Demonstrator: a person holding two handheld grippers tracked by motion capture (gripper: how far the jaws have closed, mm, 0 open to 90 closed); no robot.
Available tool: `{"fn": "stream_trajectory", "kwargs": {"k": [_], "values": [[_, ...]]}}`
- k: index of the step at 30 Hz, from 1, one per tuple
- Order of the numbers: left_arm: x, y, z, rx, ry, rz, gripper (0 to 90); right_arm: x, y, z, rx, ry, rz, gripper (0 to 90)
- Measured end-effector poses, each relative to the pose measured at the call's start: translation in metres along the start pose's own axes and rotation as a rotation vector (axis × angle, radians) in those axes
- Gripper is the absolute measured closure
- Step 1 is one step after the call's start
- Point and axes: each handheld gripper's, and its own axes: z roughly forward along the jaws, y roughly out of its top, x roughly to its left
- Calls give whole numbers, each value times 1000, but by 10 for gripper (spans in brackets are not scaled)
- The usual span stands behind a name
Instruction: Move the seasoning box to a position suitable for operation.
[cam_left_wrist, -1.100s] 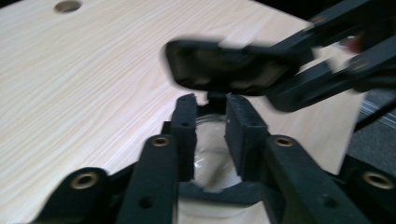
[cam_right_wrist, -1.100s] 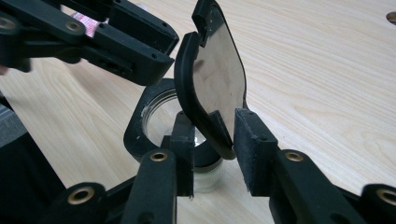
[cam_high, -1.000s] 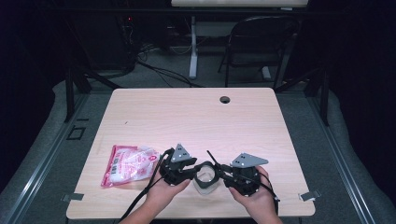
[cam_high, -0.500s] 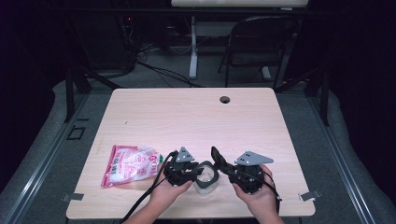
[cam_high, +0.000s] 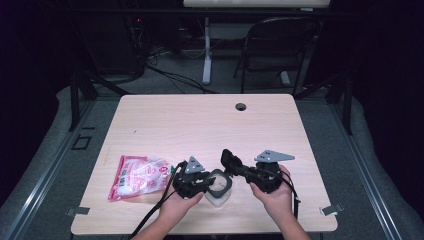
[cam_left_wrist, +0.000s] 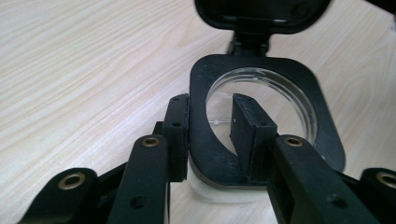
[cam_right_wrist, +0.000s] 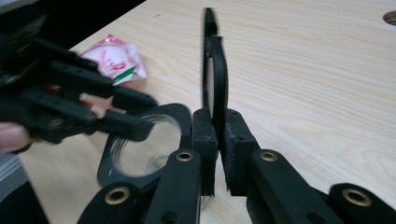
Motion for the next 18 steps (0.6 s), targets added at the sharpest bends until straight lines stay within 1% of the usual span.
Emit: {"fn": "stream_trajectory", "kwargs": {"k": [1,2,3,4,6,7,8,9,14,18], "values": [[0,0,0,0,0,0,684,-3,1,2,-7,10,13,854],[1,-1,0,-9,-3,-18,681,-6,1,4,-12,20,32,852],[1,-1,0,-9,-3,-18,679,-6,1,4,-12,20,32,852],[1,-1,0,-12,-4,-24,679,-8,2,5,-14,30,56,849],[2,-2,-1,-18,-3,-32,677,-10,3,8,-19,39,72,844],[2,-2,-1,-18,-5,-36,676,-10,4,9,-20,33,63,843],[1,-3,-1,-25,9,-44,674,-9,4,10,-21,31,61,842],[2,-3,-2,-22,-6,-41,672,-9,5,10,-15,28,58,839],[2,-3,-3,-26,-1,-38,666,-8,6,14,-29,15,49,832],[2,-3,-2,-25,-5,-37,666,-6,7,14,-16,6,44,822]]}}
